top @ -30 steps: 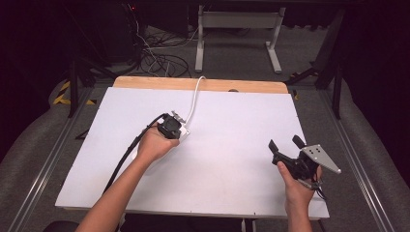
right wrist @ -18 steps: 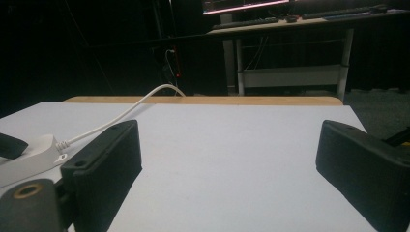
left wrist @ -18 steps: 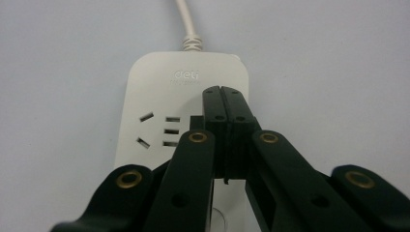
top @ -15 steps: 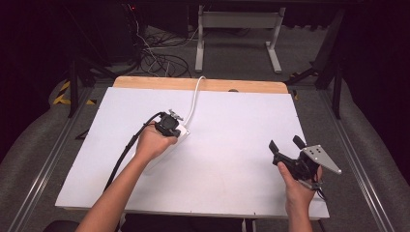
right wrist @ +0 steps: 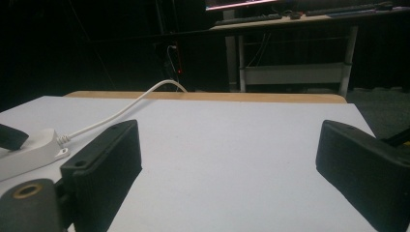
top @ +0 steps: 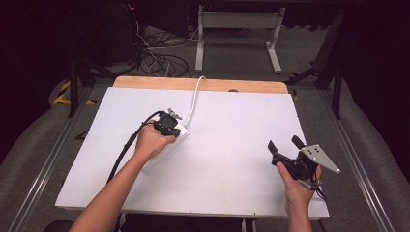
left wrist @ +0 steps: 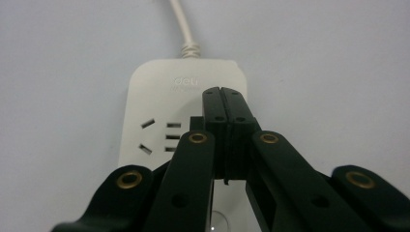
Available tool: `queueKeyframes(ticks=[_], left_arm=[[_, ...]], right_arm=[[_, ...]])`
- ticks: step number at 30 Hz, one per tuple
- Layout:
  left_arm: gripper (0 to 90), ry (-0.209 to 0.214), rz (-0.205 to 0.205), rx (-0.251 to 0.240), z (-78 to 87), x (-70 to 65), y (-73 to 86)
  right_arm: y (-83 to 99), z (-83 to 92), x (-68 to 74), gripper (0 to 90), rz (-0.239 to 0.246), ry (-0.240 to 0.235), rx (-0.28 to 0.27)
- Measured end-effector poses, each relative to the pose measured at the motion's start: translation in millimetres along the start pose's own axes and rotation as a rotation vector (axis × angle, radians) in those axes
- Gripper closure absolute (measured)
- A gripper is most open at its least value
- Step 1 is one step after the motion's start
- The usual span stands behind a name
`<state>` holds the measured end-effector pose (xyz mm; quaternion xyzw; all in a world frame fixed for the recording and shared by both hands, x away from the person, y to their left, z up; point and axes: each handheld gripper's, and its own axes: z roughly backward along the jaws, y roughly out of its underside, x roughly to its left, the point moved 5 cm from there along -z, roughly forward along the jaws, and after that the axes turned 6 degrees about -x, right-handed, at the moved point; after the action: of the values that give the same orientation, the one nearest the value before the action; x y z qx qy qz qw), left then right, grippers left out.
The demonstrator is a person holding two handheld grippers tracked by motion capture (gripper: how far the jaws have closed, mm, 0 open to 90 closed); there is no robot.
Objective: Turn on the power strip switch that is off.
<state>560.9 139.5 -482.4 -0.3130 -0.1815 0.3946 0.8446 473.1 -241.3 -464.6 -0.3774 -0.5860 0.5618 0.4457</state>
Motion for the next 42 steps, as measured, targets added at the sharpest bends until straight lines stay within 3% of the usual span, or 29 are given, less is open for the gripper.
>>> queueKeyframes(ticks=[3,10,12,15,17,19,20,22,25,27,30,32,36,42], left_arm=[[90.0,-0.004,0.009,-0.037,1.4,0.7,1.1],[90.0,-0.018,0.012,-0.210,28.9,0.9,3.0],[90.0,0.029,0.034,-0.319,44.0,3.8,11.0],[90.0,0.047,0.053,-0.467,66.3,12.3,27.4],[90.0,0.019,0.066,-0.554,82.2,21.1,42.1],[90.0,-0.044,0.106,-0.648,99.4,33.2,57.1],[90.0,-0.068,0.117,-0.667,107.0,38.5,62.8],[90.0,-0.106,0.136,-0.700,119.5,43.0,72.5],[90.0,-0.161,0.116,-0.722,137.3,42.8,90.4],[90.0,-0.175,0.154,-0.749,146.5,46.4,97.9],[90.0,-0.264,0.224,-0.805,154.2,57.7,104.6],[89.9,-0.326,0.232,-0.804,152.8,65.8,106.1],[89.9,-0.358,0.265,-0.792,150.4,75.6,109.7],[89.8,-0.371,0.258,-0.788,150.9,78.3,108.8]], right_arm=[[0.6,-1.4,-0.4,9.6,-0.006,0.002,0.005],[0.4,-0.7,-0.2,9.7,-0.010,0.002,0.004],[0.1,-0.6,-0.6,9.7,-0.007,0.001,0.001],[0.0,-0.6,-0.9,9.7,-0.006,0.002,0.002],[0.0,-0.5,-0.7,9.7,-0.008,0.003,0.001],[0.1,-0.4,-0.3,9.9,-0.007,0.000,0.001],[0.1,-0.4,-0.2,9.9,-0.007,0.000,0.002],[-0.4,-0.7,0.1,9.9,-0.008,-0.001,-0.001],[-1.1,-1.5,0.2,9.9,-0.008,-0.001,-0.001],[-0.5,-3.0,0.1,10.0,-0.005,-0.002,0.004],[-0.2,-5.1,0.2,10.0,-0.001,-0.008,0.005],[-0.2,-6.2,1.1,10.0,-0.006,-0.012,0.007],[-0.7,-6.5,2.2,10.2,-0.005,-0.014,0.003],[-0.3,-7.4,2.6,10.3,-0.002,-0.016,0.008]])
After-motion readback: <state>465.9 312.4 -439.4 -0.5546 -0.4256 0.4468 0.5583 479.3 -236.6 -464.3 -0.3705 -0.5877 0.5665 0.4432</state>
